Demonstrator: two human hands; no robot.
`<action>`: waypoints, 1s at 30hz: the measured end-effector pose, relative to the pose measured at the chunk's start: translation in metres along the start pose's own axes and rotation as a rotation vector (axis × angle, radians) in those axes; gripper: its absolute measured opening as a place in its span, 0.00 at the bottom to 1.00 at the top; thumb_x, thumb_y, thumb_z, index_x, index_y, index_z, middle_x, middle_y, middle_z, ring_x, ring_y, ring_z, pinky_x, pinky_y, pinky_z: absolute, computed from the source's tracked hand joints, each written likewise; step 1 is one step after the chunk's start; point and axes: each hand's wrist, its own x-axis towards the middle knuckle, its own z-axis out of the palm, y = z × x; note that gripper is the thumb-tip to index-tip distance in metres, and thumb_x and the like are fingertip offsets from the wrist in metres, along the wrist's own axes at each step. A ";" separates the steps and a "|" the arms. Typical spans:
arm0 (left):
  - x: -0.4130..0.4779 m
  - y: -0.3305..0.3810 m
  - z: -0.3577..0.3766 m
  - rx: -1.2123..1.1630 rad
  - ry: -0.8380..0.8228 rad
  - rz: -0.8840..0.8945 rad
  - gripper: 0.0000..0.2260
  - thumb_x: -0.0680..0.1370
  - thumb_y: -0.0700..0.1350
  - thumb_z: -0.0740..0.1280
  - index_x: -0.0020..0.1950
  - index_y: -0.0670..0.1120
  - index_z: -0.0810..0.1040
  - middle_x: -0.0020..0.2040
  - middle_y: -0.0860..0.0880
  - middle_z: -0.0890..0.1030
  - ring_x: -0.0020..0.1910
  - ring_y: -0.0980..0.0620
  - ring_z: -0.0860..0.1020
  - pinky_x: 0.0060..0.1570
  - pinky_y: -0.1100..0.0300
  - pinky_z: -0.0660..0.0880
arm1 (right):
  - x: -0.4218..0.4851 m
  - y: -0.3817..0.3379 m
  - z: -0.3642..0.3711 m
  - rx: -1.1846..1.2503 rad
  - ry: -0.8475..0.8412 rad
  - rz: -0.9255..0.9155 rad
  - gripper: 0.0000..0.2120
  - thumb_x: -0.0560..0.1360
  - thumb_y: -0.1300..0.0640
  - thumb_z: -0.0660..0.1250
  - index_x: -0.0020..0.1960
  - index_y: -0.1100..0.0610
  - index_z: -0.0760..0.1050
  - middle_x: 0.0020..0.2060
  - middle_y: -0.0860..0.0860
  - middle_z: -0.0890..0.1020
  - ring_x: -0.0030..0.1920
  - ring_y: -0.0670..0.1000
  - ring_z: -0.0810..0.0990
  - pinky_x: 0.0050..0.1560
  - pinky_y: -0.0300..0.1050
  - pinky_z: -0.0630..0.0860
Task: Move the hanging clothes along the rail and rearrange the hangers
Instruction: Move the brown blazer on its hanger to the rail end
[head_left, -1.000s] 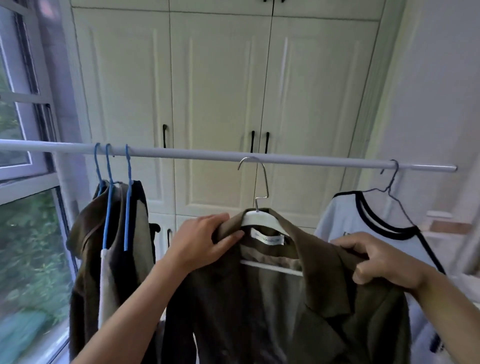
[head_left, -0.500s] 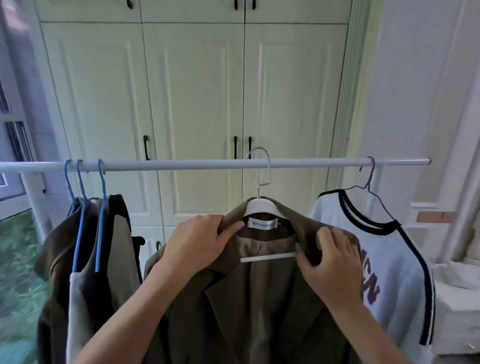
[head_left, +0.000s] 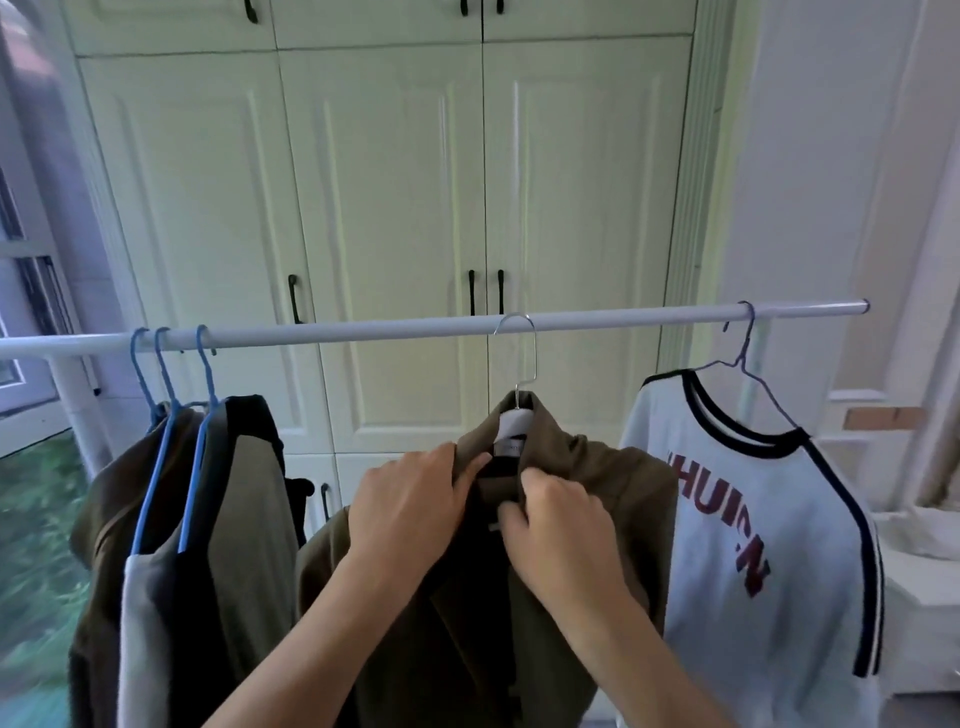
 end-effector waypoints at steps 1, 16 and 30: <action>-0.001 0.002 -0.001 0.005 0.019 0.006 0.25 0.82 0.67 0.48 0.50 0.51 0.76 0.40 0.50 0.84 0.39 0.46 0.83 0.37 0.55 0.66 | 0.002 -0.004 -0.001 0.051 -0.005 0.036 0.09 0.77 0.52 0.62 0.39 0.53 0.70 0.35 0.50 0.80 0.37 0.56 0.80 0.40 0.50 0.77; 0.021 -0.042 -0.027 -0.207 0.388 0.120 0.24 0.81 0.65 0.55 0.48 0.48 0.82 0.29 0.51 0.80 0.26 0.43 0.79 0.28 0.58 0.67 | 0.031 0.040 -0.112 0.113 0.078 -0.492 0.11 0.81 0.58 0.63 0.40 0.55 0.71 0.31 0.48 0.73 0.31 0.50 0.74 0.33 0.47 0.74; 0.032 -0.045 -0.013 -0.396 0.234 0.248 0.21 0.80 0.68 0.54 0.46 0.54 0.77 0.36 0.56 0.80 0.34 0.53 0.78 0.32 0.62 0.66 | 0.054 0.112 -0.116 -0.020 -0.182 -0.336 0.08 0.81 0.43 0.57 0.46 0.39 0.73 0.39 0.40 0.79 0.42 0.43 0.79 0.42 0.41 0.75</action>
